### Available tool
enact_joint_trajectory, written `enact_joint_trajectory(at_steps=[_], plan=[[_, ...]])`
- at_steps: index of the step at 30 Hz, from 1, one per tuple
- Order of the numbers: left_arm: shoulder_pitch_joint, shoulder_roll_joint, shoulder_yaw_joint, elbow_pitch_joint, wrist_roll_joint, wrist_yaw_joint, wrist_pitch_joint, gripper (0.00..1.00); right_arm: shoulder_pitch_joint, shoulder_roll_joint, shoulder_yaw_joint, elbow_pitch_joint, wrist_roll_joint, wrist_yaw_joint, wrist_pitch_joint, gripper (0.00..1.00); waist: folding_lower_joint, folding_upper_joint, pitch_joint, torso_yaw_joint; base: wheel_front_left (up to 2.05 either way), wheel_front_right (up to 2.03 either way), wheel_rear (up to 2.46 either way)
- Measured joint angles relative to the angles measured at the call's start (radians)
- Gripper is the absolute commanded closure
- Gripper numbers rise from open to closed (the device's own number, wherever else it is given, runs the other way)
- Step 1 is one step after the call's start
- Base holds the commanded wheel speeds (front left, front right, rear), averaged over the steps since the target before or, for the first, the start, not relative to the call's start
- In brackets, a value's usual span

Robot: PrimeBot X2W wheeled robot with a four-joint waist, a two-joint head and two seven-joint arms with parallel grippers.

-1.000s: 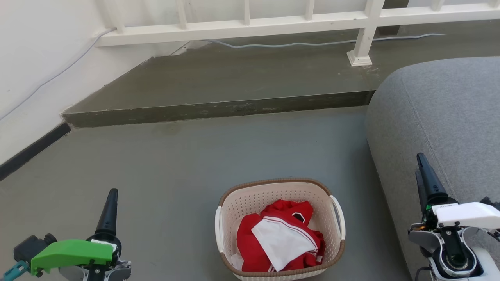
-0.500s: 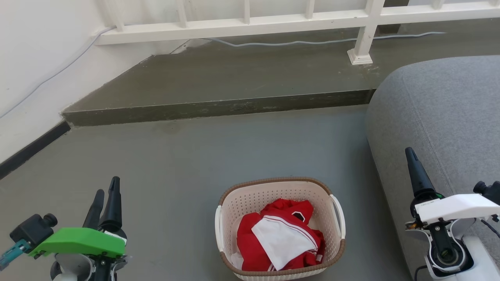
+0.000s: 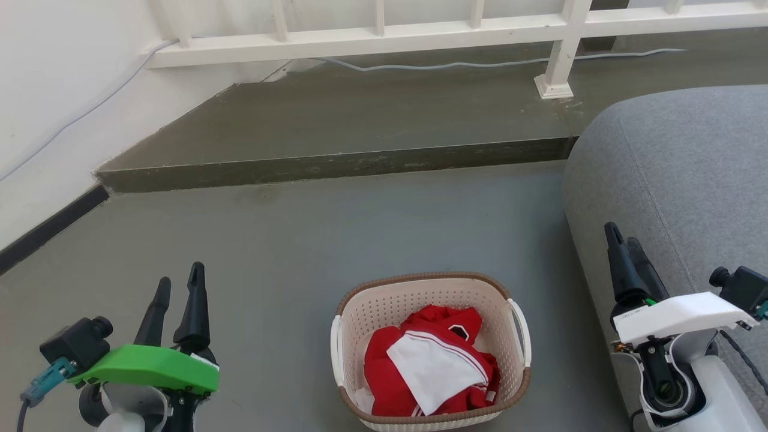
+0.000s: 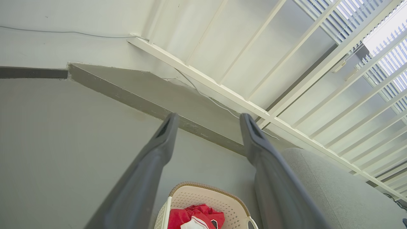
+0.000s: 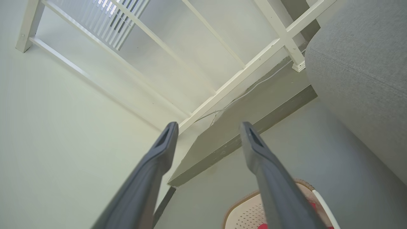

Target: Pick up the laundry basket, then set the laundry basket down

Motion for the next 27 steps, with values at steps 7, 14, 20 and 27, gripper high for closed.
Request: enact_joint_trajectory(at_steps=[7,14,20,27], plan=[[0.0,-0.014,0.007,-0.02,0.089,0.0,-0.024,0.0,-0.004,0.002,0.015,-0.006,-0.1,-0.007,-0.025,0.0,0.0,0.0,0.002,0.0,0.0,0.0,0.0],[0.0,-0.014,0.005,-0.023,0.193,0.0,-0.05,0.0,-0.017,0.006,0.03,-0.015,-0.198,-0.008,-0.045,0.0,0.0,0.0,0.004,0.0,0.0,0.0,0.0],[0.0,-0.015,-0.003,-0.026,0.278,0.0,-0.069,0.0,-0.017,0.007,0.041,-0.017,-0.288,-0.008,-0.069,0.0,0.0,0.0,0.008,0.0,0.0,0.0,0.0],[0.0,-0.017,-0.005,-0.037,0.374,0.0,-0.093,0.0,-0.017,0.006,0.043,-0.017,-0.389,-0.017,-0.089,0.0,0.0,0.0,0.012,-0.002,0.0,0.0,0.0]])
